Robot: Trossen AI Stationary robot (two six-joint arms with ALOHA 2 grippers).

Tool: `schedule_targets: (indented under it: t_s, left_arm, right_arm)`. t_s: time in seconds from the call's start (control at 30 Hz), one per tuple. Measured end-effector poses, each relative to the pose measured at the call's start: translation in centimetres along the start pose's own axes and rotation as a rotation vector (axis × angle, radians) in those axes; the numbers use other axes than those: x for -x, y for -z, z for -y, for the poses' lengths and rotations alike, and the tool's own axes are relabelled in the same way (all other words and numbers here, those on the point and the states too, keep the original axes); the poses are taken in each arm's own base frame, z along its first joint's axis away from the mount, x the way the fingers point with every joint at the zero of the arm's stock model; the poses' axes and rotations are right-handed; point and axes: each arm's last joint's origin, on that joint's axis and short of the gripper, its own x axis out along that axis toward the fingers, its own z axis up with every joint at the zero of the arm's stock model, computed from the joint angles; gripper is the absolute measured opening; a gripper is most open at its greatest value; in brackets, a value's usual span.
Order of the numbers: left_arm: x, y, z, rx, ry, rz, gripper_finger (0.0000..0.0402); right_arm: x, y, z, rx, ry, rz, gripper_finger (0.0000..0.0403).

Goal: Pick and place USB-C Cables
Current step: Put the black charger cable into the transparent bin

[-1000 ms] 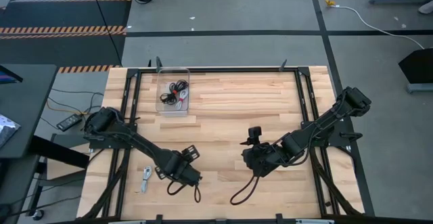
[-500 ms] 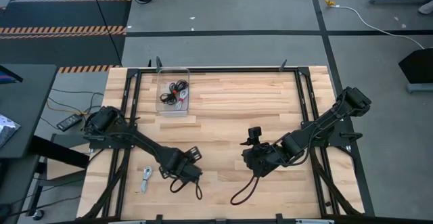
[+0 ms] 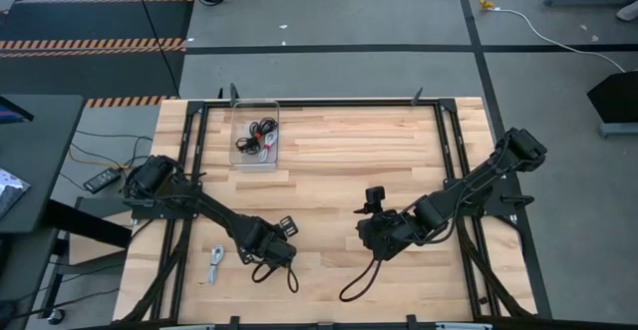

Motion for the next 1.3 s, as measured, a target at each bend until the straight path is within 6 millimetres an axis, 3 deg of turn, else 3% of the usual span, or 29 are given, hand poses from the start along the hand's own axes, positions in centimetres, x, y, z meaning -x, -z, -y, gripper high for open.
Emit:
schedule_targets:
  t_s: [0.37, 0.5, 0.77, 0.93, 1.13, 1.3]
  left_arm:
    - [-0.1, 0.0, -0.1, 0.209, -0.014, -0.006, 0.0040]
    - [-0.1, 0.0, -0.1, 0.302, -0.019, -0.008, 0.0039]
    - [0.0, 0.7, -0.7, 0.698, -0.152, -0.084, 0.0055]
    - [2.5, 1.2, -2.2, 0.804, -0.297, -0.225, 0.0039]
    - [6.9, 2.7, -6.3, 1.015, -0.443, -0.319, 0.0040]
    - [9.6, 5.2, -9.7, 1.142, -0.476, -0.309, 0.0039]
  right_arm:
    - [-0.6, 0.4, 0.3, -0.007, 0.011, -0.016, 0.0208]
    - [-0.8, 0.6, 0.3, -0.009, 0.013, -0.017, 0.0208]
    - [-0.9, 0.5, 0.3, -0.010, 0.013, -0.015, 0.0208]
    - [-1.1, 0.3, 0.6, -0.015, 0.018, -0.003, 0.0208]
    - [-1.1, 0.1, 0.7, -0.022, 0.018, 0.015, 0.0208]
    - [-1.1, 0.1, 0.6, -0.024, 0.011, 0.015, 0.0208]
